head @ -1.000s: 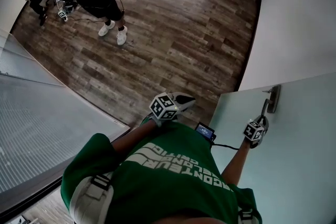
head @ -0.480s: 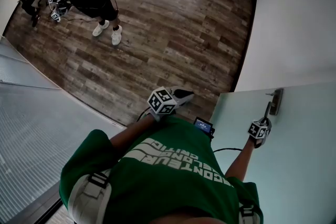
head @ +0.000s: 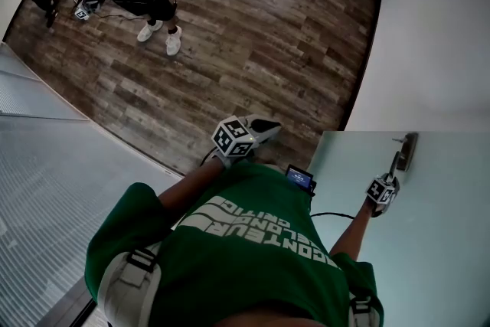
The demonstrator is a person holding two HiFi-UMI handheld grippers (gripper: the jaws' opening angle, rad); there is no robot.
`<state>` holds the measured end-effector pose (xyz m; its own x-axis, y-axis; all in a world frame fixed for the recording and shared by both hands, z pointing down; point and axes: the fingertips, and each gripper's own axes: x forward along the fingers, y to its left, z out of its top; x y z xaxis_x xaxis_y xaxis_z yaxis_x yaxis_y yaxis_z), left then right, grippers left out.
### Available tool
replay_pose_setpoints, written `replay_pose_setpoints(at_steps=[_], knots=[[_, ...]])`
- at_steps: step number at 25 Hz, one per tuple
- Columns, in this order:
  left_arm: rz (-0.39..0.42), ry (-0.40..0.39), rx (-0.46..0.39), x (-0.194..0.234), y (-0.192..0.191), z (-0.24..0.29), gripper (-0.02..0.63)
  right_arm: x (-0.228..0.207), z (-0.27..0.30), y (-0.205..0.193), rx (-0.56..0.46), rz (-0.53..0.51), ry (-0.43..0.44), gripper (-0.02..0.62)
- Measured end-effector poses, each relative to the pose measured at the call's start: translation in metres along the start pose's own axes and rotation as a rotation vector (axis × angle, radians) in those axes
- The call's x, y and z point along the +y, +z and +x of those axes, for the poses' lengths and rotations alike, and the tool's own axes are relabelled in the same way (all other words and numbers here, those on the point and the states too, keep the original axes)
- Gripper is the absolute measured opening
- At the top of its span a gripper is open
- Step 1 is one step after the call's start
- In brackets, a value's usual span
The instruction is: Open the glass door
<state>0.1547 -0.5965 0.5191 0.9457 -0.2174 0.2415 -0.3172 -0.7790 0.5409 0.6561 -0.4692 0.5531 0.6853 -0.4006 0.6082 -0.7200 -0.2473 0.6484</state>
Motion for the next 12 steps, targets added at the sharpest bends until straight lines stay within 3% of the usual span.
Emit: replay_pose_setpoints(at_steps=[3,6,10,12], knots=[[-0.012,0.030,-0.010,0.009,0.001,-0.007,0.009,-0.005,-0.021,0.008,-0.052,0.075,-0.069,0.117],[-0.024,0.064,-0.022,0.016,0.000,-0.013,0.009,0.005,-0.041,0.024,-0.132,0.075,-0.094,0.116],[-0.043,0.106,-0.041,0.024,0.003,-0.017,0.009,0.054,-0.053,0.066,-0.231,0.021,0.032,0.110],[-0.047,0.124,-0.053,0.026,0.006,-0.014,0.009,0.078,-0.058,0.093,-0.304,-0.015,0.117,0.073]])
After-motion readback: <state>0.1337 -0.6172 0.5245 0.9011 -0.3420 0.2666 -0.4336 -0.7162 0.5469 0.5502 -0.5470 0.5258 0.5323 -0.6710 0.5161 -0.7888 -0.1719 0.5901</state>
